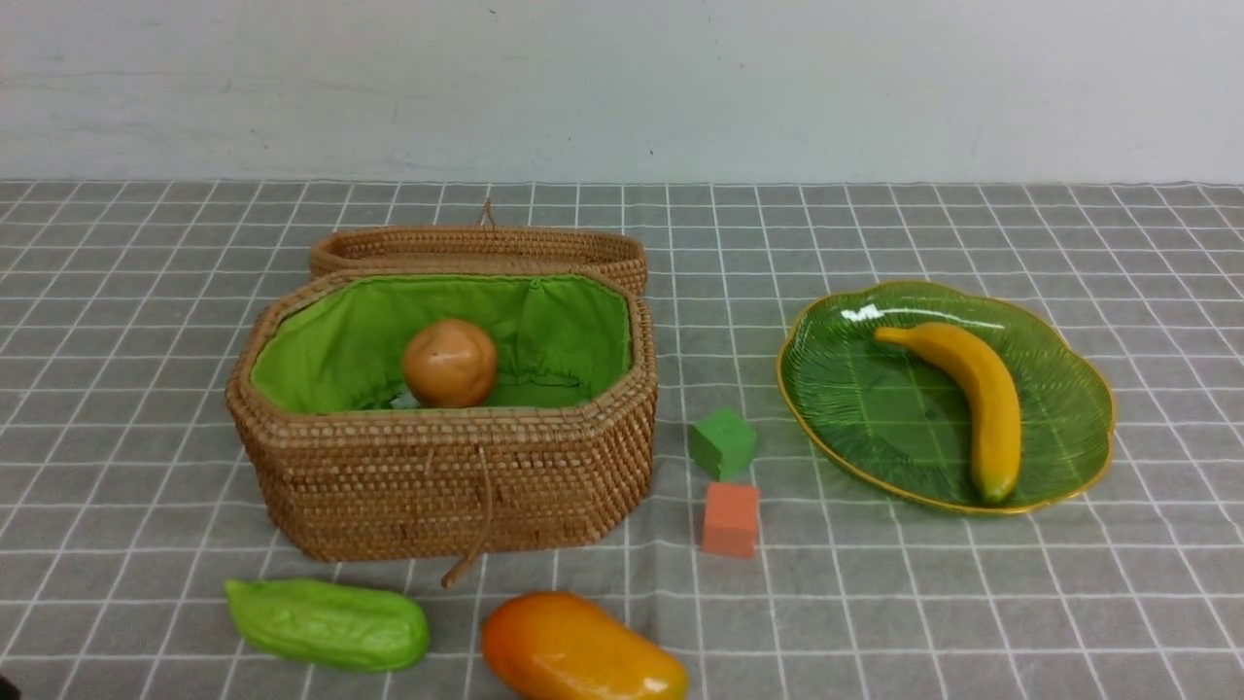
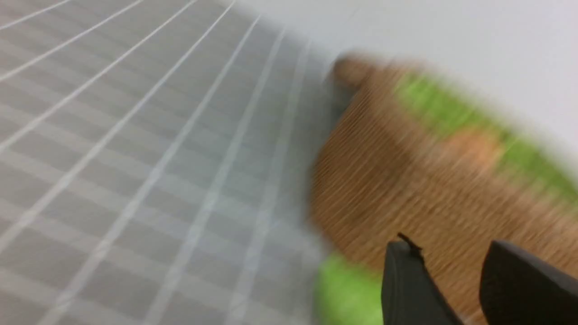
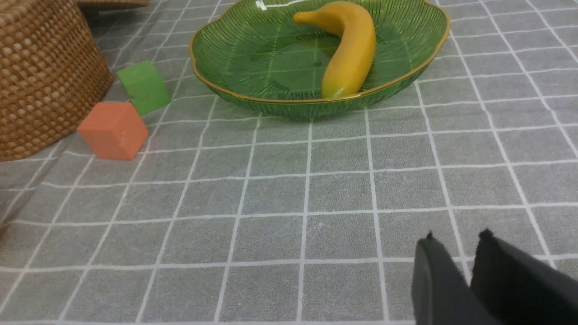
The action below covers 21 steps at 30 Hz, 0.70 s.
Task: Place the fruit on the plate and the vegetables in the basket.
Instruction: Use the left arm to grab an eggplant and put it into the left basket
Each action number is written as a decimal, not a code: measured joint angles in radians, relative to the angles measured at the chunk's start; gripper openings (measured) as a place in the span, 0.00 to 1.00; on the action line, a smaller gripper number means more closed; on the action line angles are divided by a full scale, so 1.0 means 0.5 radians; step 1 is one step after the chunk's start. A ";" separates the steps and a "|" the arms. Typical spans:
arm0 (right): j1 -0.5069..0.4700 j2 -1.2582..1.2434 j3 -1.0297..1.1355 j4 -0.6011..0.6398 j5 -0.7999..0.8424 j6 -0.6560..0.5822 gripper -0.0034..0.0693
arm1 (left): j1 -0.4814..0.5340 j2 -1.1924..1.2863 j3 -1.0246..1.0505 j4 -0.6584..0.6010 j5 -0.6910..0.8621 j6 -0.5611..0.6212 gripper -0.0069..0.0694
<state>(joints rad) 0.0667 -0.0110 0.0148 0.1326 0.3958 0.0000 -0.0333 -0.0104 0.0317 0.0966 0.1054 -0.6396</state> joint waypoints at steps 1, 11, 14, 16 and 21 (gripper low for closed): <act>0.000 0.000 0.000 0.000 0.000 0.000 0.24 | 0.000 0.000 0.000 -0.025 -0.078 -0.027 0.40; 0.000 0.000 0.000 0.000 0.000 0.000 0.26 | 0.000 0.032 -0.587 0.120 0.065 -0.166 0.40; 0.000 0.000 0.000 0.000 0.000 0.000 0.26 | 0.000 0.161 -0.914 0.172 0.468 -0.106 0.40; 0.000 0.000 0.000 0.000 0.000 0.000 0.26 | 0.000 0.296 -1.087 0.206 0.824 -0.033 0.40; 0.000 0.000 0.000 0.000 0.000 0.000 0.27 | 0.000 0.615 -1.179 0.319 1.444 0.096 0.40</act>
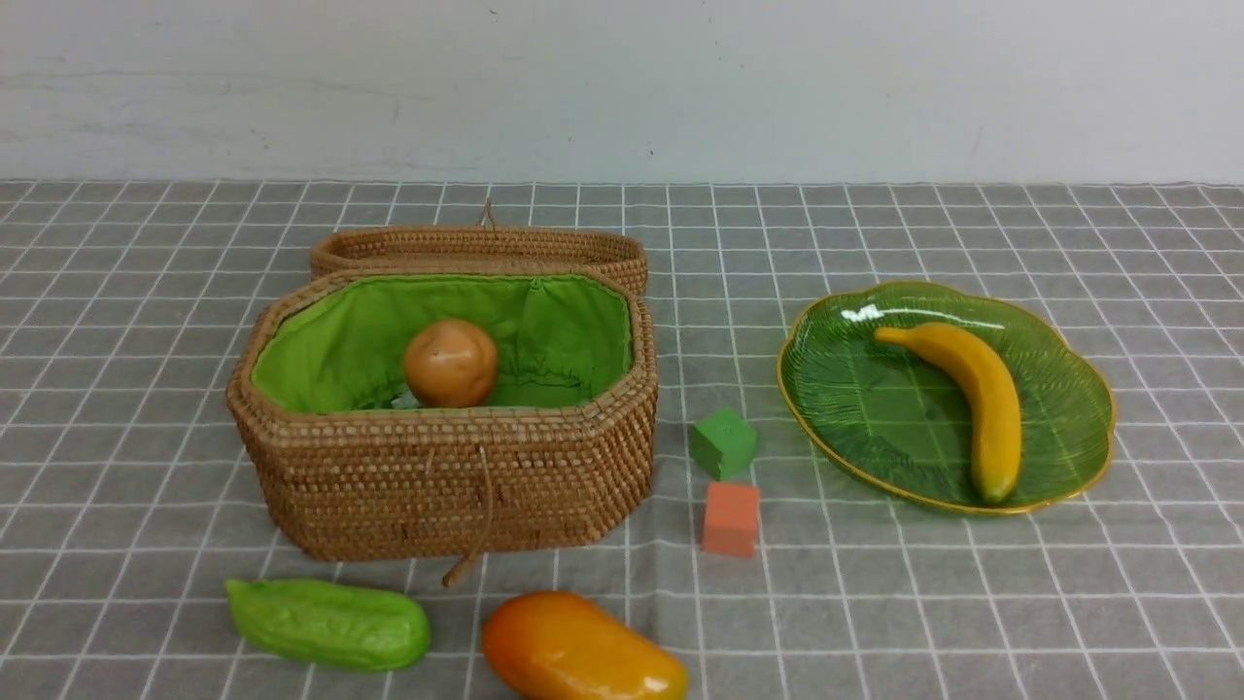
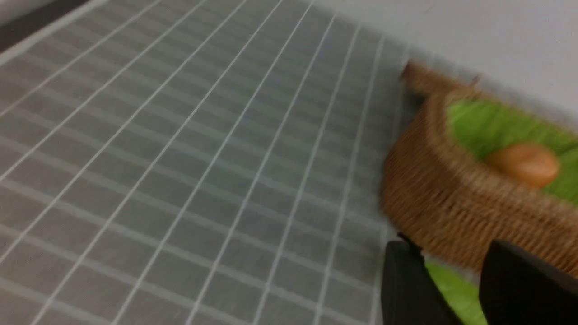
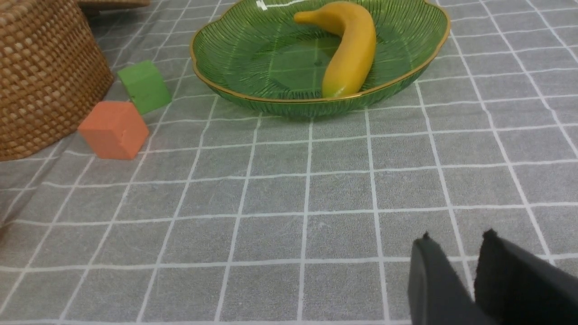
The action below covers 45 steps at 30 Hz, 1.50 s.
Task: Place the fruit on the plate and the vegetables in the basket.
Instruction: Use the left arm to grab an eggplant and put it into the left basket
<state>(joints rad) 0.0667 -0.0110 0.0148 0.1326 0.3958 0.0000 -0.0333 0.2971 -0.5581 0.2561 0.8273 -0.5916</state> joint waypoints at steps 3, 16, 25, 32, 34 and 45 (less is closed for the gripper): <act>0.000 0.000 0.000 0.000 0.000 0.000 0.27 | 0.000 0.099 0.000 0.004 0.039 -0.013 0.40; 0.000 0.000 0.000 0.000 0.000 0.000 0.31 | 0.000 0.730 -0.007 -1.059 0.350 0.828 0.43; 0.000 0.000 0.000 0.000 -0.002 0.000 0.32 | -0.010 1.041 -0.038 -1.452 0.472 1.542 0.65; 0.000 0.000 0.000 0.000 -0.002 0.000 0.33 | -0.332 1.187 -0.161 -1.601 0.468 1.638 0.86; 0.000 0.000 0.000 0.000 -0.002 0.000 0.34 | -0.418 1.258 -0.179 -1.533 0.433 1.422 0.88; 0.000 0.000 0.000 0.000 0.000 0.000 0.35 | -0.708 1.686 -0.240 -0.914 0.267 2.006 0.80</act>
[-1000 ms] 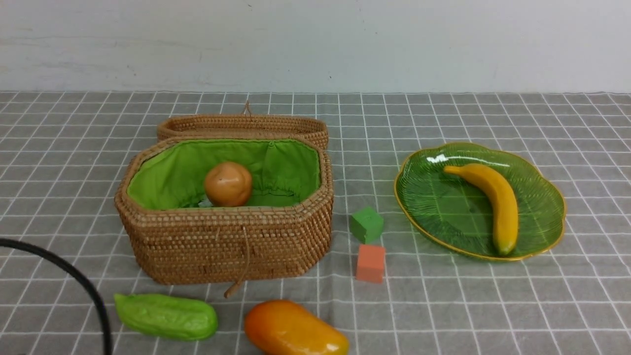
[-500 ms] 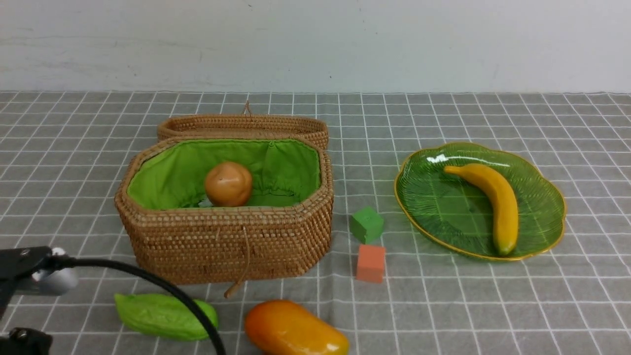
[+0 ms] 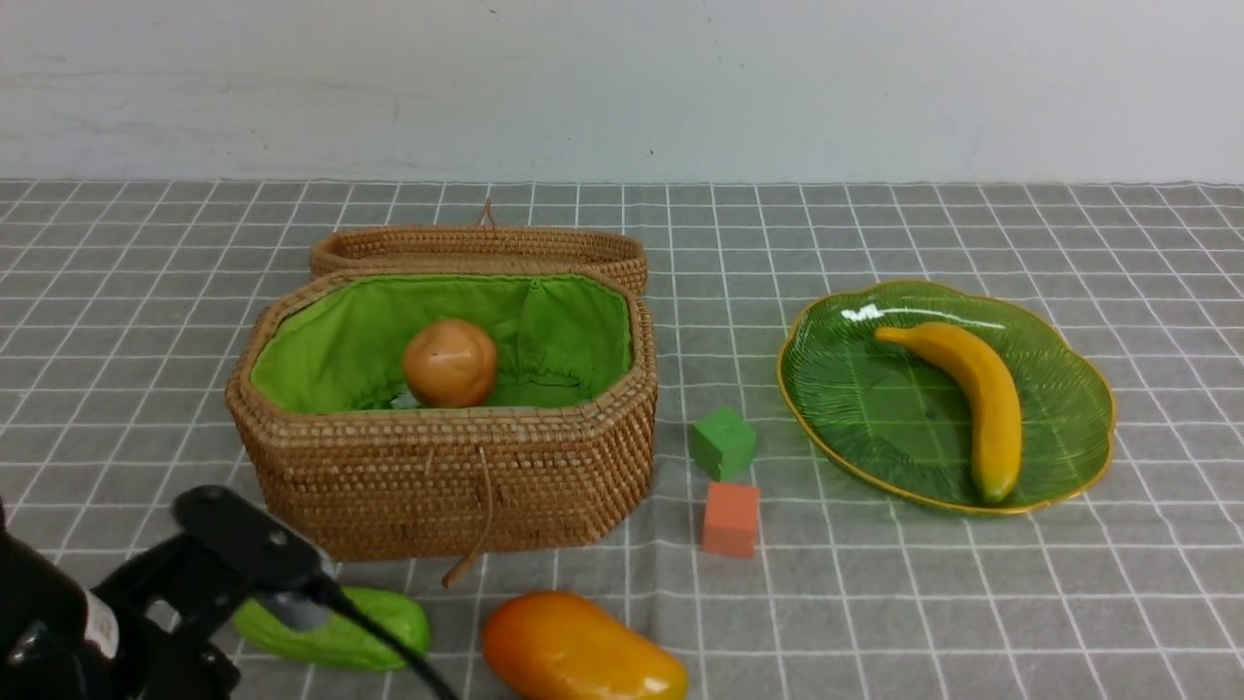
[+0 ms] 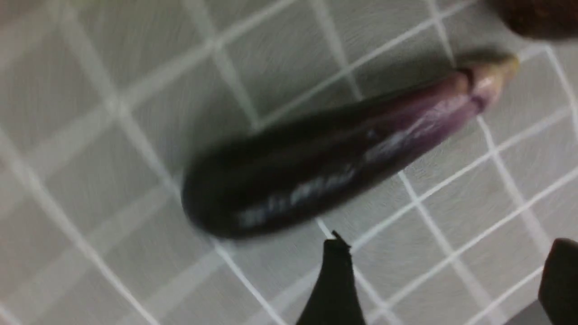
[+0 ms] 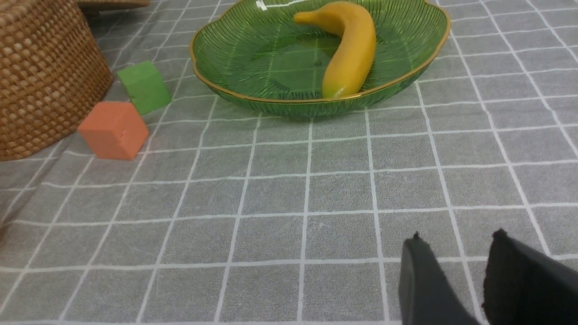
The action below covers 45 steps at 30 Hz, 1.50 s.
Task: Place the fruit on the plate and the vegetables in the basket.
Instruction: Use the left arm to grab an eggplant and put it into the left basket
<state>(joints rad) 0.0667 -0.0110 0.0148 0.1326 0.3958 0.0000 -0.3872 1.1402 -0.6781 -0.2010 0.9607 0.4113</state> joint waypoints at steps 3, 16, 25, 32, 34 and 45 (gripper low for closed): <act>0.000 0.000 0.000 0.000 0.000 0.000 0.36 | -0.127 0.033 -0.012 -0.053 -0.047 0.928 0.76; 0.000 0.000 0.000 0.000 0.000 0.000 0.37 | -0.167 0.486 -0.019 0.098 -0.270 1.221 0.70; 0.000 0.000 0.000 0.000 0.000 0.000 0.37 | -0.215 0.715 -0.021 0.096 -0.313 1.135 0.67; 0.000 0.000 0.000 0.000 0.000 0.000 0.37 | -0.215 0.716 -0.191 0.092 -0.087 0.971 0.51; 0.000 0.000 0.000 0.000 0.000 0.000 0.37 | -0.215 0.716 -0.245 0.082 0.009 0.964 0.51; 0.000 0.000 0.000 0.000 0.000 0.000 0.37 | -0.215 0.716 -0.629 0.252 0.472 0.822 0.51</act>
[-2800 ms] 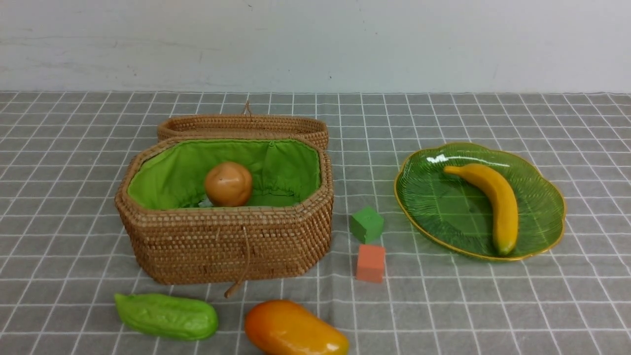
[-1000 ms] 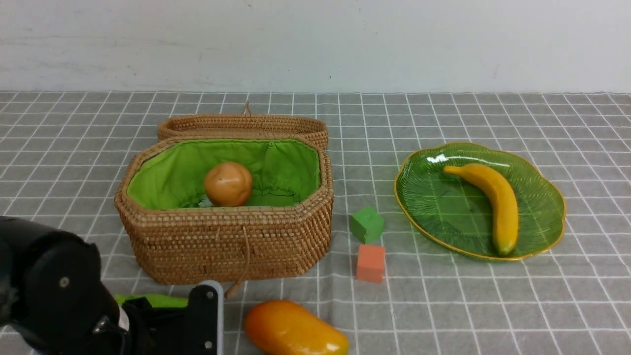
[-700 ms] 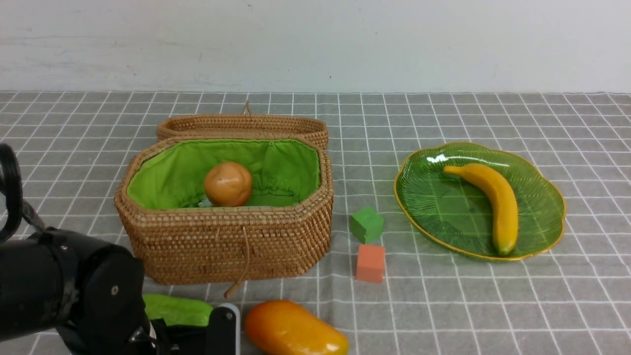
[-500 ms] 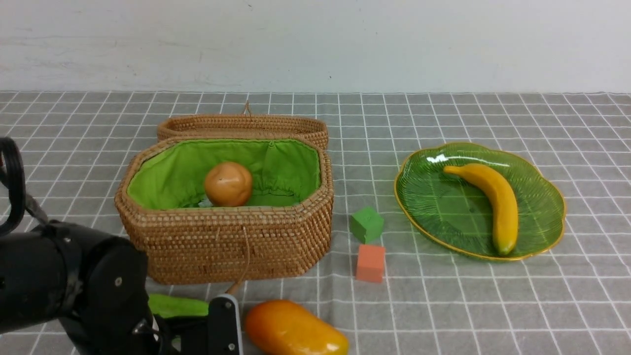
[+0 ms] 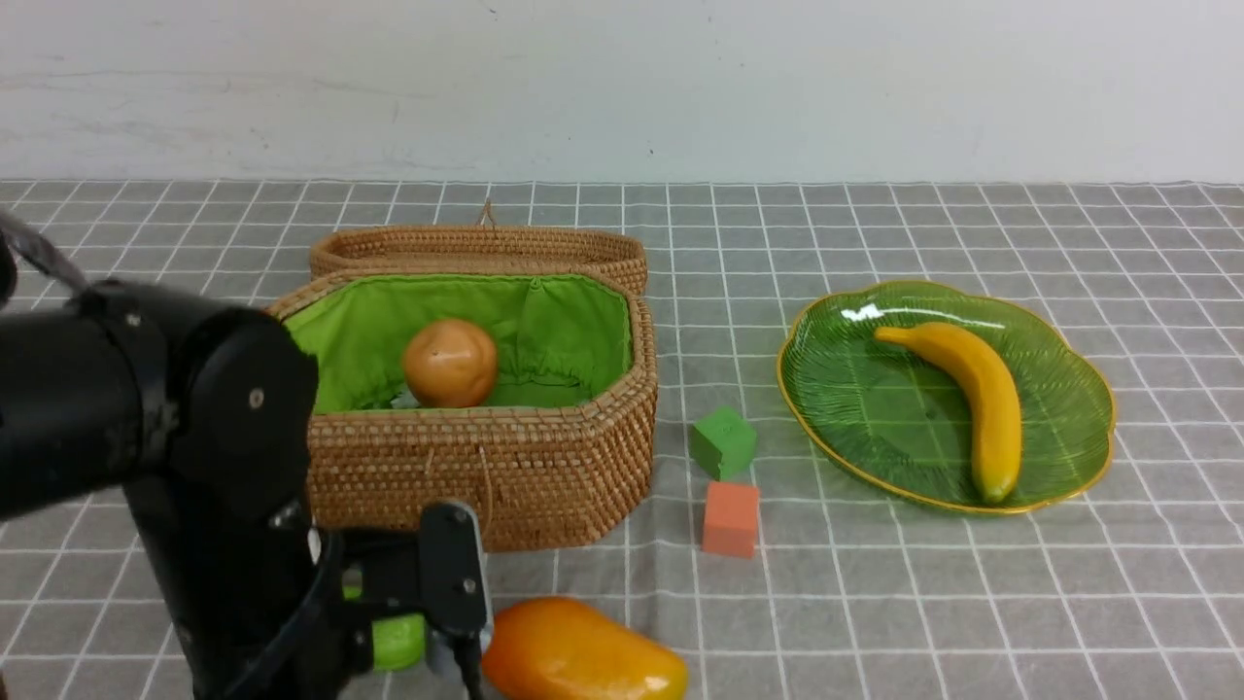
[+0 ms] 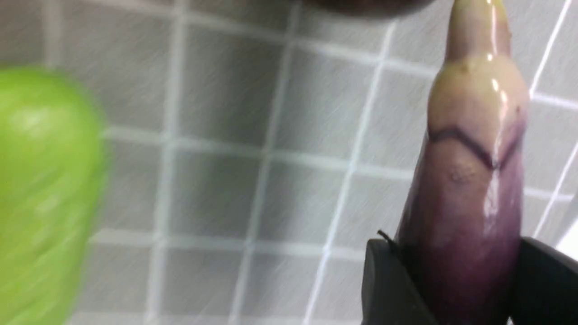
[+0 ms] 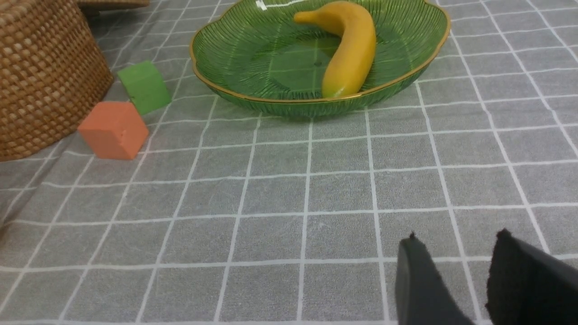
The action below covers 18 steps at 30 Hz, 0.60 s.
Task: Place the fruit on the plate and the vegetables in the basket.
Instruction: Use the left arm to grab an eggplant and put it into the left basket
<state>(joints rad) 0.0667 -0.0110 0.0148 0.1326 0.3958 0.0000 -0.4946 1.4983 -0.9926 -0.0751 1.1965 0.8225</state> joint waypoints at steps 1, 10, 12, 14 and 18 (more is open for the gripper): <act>0.000 0.000 0.000 0.000 0.000 0.000 0.37 | 0.000 0.000 -0.070 0.073 0.011 -0.046 0.51; 0.000 0.000 0.000 0.000 0.000 0.000 0.37 | 0.000 -0.006 -0.831 0.502 -0.292 -0.199 0.51; 0.000 0.000 0.000 0.000 0.000 0.000 0.37 | 0.000 0.027 -0.941 0.506 -0.546 -0.203 0.51; 0.000 0.000 0.000 0.000 0.000 0.000 0.38 | 0.000 0.074 -0.994 0.510 -0.696 -0.208 0.51; 0.000 0.000 0.000 0.000 0.000 0.000 0.38 | 0.000 0.311 -1.016 0.544 -0.859 -0.210 0.51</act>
<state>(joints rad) 0.0667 -0.0110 0.0148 0.1326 0.3958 0.0000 -0.4946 1.6537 -1.5005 0.1971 0.7671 0.7176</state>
